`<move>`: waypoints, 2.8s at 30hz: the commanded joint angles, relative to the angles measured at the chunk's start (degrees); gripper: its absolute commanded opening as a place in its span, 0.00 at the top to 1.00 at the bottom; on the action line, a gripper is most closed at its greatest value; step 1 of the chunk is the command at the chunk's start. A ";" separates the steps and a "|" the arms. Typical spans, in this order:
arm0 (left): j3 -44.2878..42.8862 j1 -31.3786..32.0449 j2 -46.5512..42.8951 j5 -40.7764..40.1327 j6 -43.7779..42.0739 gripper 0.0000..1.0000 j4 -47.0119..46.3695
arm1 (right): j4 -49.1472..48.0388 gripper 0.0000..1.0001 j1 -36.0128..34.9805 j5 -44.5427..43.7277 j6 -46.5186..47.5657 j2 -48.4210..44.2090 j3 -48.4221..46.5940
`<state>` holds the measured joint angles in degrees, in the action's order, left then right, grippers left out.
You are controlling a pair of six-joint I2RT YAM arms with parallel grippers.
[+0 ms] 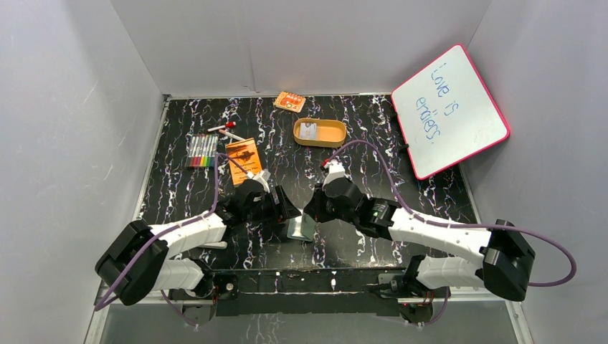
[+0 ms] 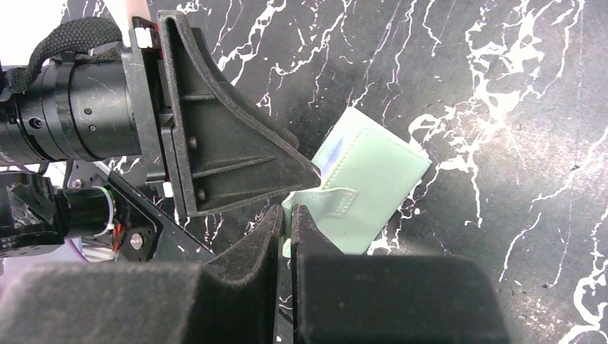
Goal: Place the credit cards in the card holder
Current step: Open the card holder at the center of the board.
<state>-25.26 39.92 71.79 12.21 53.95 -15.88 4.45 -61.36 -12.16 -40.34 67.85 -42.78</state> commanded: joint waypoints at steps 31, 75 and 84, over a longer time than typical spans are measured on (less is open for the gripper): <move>0.31 -0.02 4.36 0.22 -1.52 0.34 0.08 | 24.44 1.00 1.61 -17.78 -18.13 1.14 12.48; -4.17 2.56 14.54 12.53 -3.43 0.40 -10.43 | 38.02 0.44 4.32 -16.39 -11.36 -15.68 -2.67; -3.97 2.54 13.72 11.85 -3.54 0.40 -9.94 | 24.11 0.49 4.25 -2.95 -4.01 -9.65 -5.03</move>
<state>-28.36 42.24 86.80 24.82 51.16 -26.55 36.10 -57.21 -21.41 -47.79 53.69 -46.81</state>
